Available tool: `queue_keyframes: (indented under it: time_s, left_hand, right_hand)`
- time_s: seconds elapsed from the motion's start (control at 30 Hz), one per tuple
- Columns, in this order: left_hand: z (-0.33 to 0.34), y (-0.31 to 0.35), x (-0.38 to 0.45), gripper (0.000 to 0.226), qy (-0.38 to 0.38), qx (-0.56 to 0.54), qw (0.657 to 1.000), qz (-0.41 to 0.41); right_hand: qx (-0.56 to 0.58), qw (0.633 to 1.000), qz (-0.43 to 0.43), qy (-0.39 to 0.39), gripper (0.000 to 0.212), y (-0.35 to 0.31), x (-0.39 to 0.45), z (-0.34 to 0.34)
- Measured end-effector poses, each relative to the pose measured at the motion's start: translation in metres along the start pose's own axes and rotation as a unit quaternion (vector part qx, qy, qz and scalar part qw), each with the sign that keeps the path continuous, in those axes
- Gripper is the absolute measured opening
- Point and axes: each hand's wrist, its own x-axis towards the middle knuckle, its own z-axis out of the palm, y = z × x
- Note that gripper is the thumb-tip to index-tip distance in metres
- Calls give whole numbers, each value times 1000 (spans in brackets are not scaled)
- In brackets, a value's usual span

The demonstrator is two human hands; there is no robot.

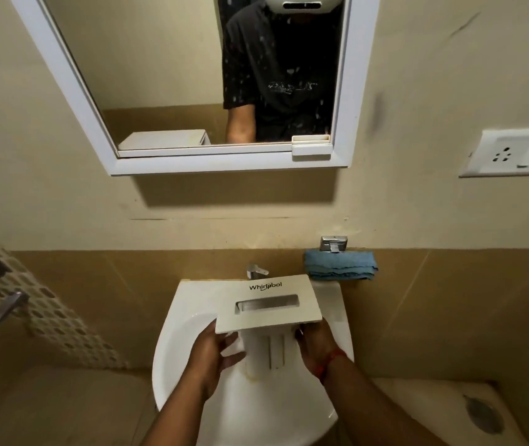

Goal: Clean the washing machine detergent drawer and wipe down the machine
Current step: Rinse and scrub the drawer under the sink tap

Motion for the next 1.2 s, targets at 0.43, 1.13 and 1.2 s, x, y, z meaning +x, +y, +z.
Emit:
queue_keyframes:
  time_s: [0.43, 1.13, 1.2]
  left_hand:
    - [-17, 40, 13, 46, -88, -79, 991, -58]
    - [-23, 39, 3, 26, -42, 105, 994, 8]
    - [-21, 41, 3, 25, -35, 110, 993, 7]
  right_hand:
    - [-30, 999, -10, 5, 25, -3, 0, 23]
    - [-68, 995, 65, 39, 43, -5, -5, 18]
    - [-88, 993, 63, 36, 44, -3, -2, 14]
